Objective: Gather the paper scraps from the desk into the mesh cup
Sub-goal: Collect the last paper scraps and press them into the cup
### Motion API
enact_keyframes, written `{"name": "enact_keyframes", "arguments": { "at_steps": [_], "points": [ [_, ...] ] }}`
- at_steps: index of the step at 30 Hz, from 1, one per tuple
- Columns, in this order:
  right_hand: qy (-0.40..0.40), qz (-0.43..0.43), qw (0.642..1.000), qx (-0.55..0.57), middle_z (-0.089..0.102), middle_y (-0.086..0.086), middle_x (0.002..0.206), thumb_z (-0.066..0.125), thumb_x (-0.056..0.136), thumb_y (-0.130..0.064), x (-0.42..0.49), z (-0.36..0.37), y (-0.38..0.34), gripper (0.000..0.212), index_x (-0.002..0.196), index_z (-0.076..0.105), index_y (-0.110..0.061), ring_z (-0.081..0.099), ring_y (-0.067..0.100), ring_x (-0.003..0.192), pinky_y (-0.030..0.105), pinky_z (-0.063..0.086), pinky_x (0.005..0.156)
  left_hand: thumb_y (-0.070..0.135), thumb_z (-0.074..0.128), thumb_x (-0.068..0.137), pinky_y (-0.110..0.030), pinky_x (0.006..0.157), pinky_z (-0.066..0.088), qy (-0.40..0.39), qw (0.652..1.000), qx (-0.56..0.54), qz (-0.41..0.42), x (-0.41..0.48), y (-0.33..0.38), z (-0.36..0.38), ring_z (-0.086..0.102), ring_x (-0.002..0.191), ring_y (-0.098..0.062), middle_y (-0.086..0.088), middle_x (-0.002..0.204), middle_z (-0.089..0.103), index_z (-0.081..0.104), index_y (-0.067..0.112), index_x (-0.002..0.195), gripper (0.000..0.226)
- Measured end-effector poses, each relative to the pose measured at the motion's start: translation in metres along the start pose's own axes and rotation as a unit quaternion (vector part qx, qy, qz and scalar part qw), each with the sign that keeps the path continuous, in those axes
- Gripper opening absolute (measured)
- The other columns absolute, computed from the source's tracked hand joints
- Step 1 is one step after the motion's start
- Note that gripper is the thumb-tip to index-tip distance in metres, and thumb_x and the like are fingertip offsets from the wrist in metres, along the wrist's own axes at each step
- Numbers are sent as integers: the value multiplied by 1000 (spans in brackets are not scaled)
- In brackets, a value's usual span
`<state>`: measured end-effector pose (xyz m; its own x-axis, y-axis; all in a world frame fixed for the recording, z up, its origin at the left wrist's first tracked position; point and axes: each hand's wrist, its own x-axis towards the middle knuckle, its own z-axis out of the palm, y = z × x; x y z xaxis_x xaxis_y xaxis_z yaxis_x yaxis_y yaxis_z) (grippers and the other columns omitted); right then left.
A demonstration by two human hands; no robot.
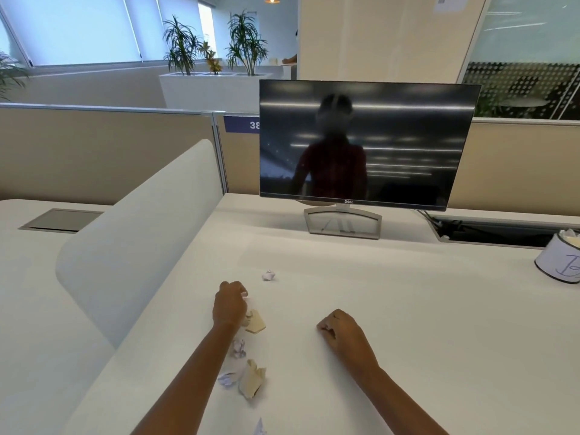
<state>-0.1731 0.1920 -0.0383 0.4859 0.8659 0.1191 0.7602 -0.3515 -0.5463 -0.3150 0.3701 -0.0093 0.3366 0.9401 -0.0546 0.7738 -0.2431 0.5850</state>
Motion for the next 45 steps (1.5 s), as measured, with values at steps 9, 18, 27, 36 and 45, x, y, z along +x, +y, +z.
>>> {"name": "enact_keyframes", "arguments": {
  "at_steps": [9,18,27,36,45],
  "points": [
    [70,3,997,11,63,5,105,50,93,-12,7,17,-6,19,101,67,-7,55,17,100,17,40,80,16,41,97,-37,104,41,-85,987,78,113,37,35,23,48,120,-32,-17,133,40,40,19,139,42],
    [30,-53,994,-92,59,-2,112,45,95,-11,-3,18,-12,21,108,60,-12,52,15,104,22,47,76,4,42,92,-38,87,46,-75,980,110,149,28,35,29,53,108,-32,-15,107,52,60,-1,104,23],
    [72,127,957,249,69,3,81,61,83,-3,7,-9,-31,10,84,71,-4,62,15,76,0,42,60,-1,46,89,-10,53,45,-112,954,-276,32,-33,51,29,55,44,1,-6,67,58,67,-4,96,22],
    [81,17,986,142,61,4,97,55,87,-6,11,-13,-75,14,93,67,-8,54,8,79,5,41,59,17,28,91,-19,45,42,-210,702,-628,-261,-78,68,23,52,41,-12,0,37,57,54,10,56,44],
    [81,-92,975,186,67,7,99,53,87,-3,3,-9,-106,18,96,69,-7,59,18,95,26,46,84,11,37,94,-15,33,35,-162,651,-682,-291,-66,40,-11,45,26,-11,-5,37,50,45,7,61,33]
  ]
}}
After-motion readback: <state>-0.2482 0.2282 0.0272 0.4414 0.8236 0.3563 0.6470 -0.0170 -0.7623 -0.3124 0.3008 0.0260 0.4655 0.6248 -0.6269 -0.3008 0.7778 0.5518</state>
